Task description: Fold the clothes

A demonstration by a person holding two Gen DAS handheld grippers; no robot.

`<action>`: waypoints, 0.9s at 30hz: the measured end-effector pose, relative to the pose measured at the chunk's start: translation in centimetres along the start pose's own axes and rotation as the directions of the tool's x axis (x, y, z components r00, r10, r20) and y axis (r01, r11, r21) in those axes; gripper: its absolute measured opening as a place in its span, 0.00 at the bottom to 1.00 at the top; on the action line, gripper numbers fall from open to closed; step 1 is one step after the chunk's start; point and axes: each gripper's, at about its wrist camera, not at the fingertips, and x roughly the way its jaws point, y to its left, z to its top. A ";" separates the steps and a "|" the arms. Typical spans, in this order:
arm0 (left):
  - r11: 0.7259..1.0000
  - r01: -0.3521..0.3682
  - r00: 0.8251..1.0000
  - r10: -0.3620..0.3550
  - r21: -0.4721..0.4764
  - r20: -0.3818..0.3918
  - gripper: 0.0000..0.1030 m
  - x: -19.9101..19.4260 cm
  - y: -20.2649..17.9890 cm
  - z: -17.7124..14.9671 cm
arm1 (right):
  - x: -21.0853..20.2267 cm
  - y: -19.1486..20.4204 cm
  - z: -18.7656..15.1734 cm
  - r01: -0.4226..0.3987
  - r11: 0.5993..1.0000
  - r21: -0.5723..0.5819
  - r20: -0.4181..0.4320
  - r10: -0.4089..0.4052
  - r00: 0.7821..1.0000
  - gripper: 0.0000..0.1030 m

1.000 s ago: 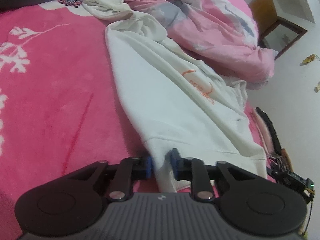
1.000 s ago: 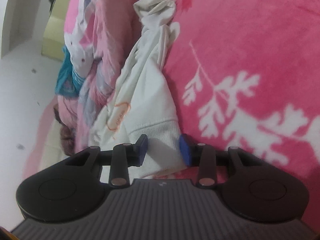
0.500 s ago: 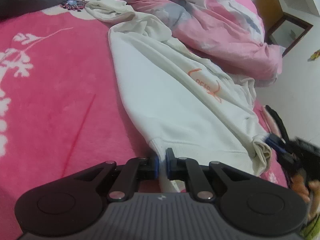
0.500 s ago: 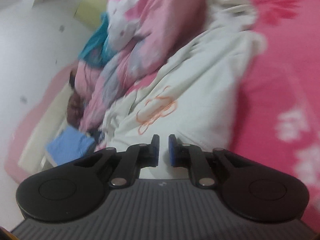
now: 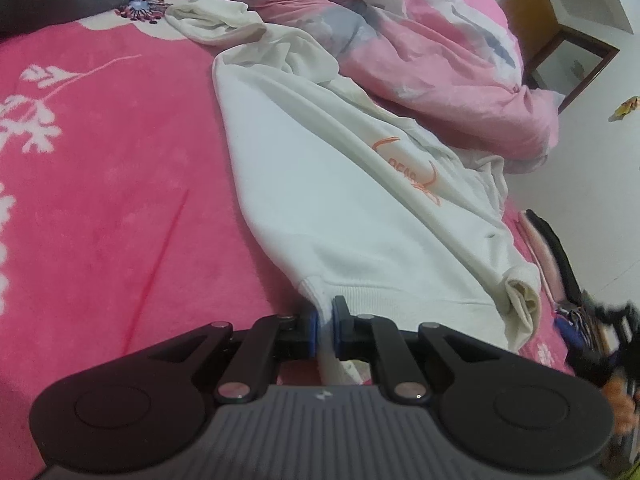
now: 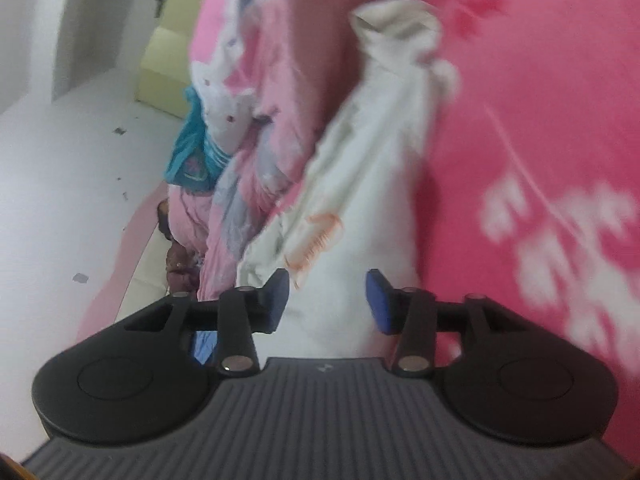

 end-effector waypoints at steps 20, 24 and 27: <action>0.993 0.063 0.998 -0.063 -0.097 0.008 0.09 0.4 1.6 0.1 | 1.6 -3.6 -5.2 -0.027 0.950 0.312 0.063 0.008 0.998 0.46; 0.989 0.092 0.996 -0.092 -0.115 0.008 0.09 0.4 2.1 0.1 | 3.1 -3.1 -5.0 0.013 0.951 0.310 0.062 -0.034 0.997 0.46; 0.987 0.102 0.995 -0.101 -0.122 0.014 0.09 0.5 2.3 0.0 | 4.6 -3.2 -4.7 0.023 0.950 0.311 0.073 -0.049 0.996 0.39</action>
